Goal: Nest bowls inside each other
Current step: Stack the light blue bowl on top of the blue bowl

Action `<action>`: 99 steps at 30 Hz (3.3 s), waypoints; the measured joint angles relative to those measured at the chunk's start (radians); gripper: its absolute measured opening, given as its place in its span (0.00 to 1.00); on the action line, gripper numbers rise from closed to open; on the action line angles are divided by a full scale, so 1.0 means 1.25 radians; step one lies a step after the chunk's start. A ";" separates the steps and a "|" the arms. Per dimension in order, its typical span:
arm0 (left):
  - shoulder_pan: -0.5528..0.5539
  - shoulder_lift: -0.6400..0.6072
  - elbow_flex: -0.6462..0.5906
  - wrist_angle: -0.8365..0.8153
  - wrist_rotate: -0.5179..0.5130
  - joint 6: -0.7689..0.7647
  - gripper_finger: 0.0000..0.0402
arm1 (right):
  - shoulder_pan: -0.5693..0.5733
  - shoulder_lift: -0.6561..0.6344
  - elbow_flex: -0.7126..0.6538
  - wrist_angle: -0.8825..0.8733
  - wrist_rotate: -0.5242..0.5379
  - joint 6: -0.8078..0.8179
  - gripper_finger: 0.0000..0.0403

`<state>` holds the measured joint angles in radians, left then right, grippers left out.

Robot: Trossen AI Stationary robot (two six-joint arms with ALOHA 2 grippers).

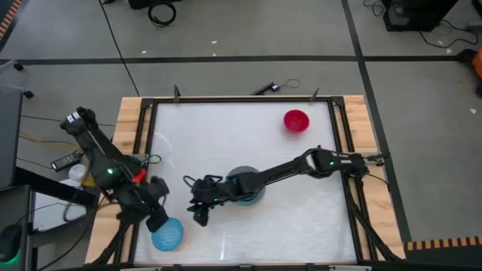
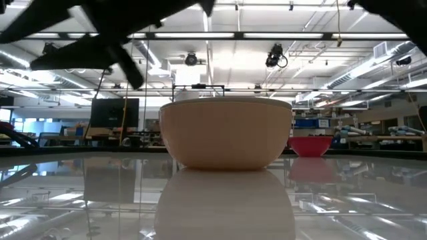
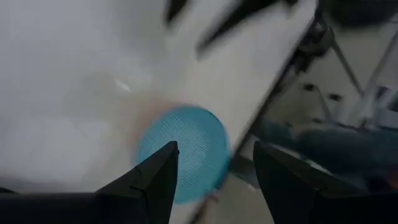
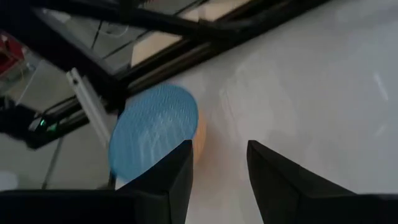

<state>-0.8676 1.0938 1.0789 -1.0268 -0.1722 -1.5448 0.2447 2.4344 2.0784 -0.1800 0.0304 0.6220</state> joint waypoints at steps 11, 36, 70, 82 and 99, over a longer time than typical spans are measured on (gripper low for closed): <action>0.002 -0.109 0.070 -0.274 -0.065 0.018 0.53 | 0.006 0.170 0.213 0.030 0.004 -0.137 0.56; -0.036 -0.081 0.011 -0.185 -0.027 -0.009 0.53 | 0.007 0.205 0.202 0.076 -0.002 -0.090 0.57; -0.183 0.200 -0.325 0.365 0.056 -0.161 0.11 | -0.013 -0.099 0.203 -0.549 0.297 -0.120 0.57; -0.113 0.191 -0.314 0.349 0.003 -0.147 0.02 | 0.013 -0.285 -0.035 -0.687 0.412 0.001 0.52; 0.442 0.195 -0.041 0.275 -0.036 0.430 0.02 | 0.116 -0.790 -0.669 -0.649 0.444 0.422 0.52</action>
<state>-0.3150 1.3370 1.0280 -0.6826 -0.2175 -1.0078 0.3903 1.4471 1.2426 -0.9917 0.5850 1.1500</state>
